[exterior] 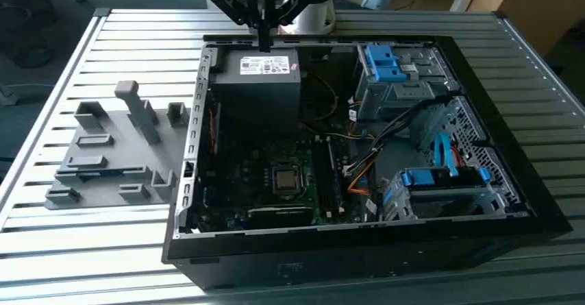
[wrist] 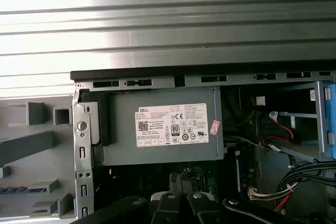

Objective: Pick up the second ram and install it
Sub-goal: 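Reach for the second ram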

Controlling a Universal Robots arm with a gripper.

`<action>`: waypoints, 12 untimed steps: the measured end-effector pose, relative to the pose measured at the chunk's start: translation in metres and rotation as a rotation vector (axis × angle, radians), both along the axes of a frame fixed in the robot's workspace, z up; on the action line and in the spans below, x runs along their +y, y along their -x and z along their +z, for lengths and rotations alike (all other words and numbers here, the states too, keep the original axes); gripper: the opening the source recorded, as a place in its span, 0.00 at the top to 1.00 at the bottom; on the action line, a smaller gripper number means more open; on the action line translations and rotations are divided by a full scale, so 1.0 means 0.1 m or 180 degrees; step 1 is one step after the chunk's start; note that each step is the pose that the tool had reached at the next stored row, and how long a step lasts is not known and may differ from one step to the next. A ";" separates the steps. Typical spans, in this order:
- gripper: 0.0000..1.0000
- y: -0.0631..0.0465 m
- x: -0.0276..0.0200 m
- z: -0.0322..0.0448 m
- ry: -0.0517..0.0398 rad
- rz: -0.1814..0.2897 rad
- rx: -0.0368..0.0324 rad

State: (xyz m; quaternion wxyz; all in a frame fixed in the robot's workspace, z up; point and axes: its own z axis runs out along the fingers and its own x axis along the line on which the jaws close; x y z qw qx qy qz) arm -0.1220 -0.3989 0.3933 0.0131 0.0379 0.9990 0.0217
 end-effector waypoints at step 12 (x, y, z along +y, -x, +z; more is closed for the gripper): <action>0.89 0.02 0.000 0.000 0.0000 0.0000 0.0000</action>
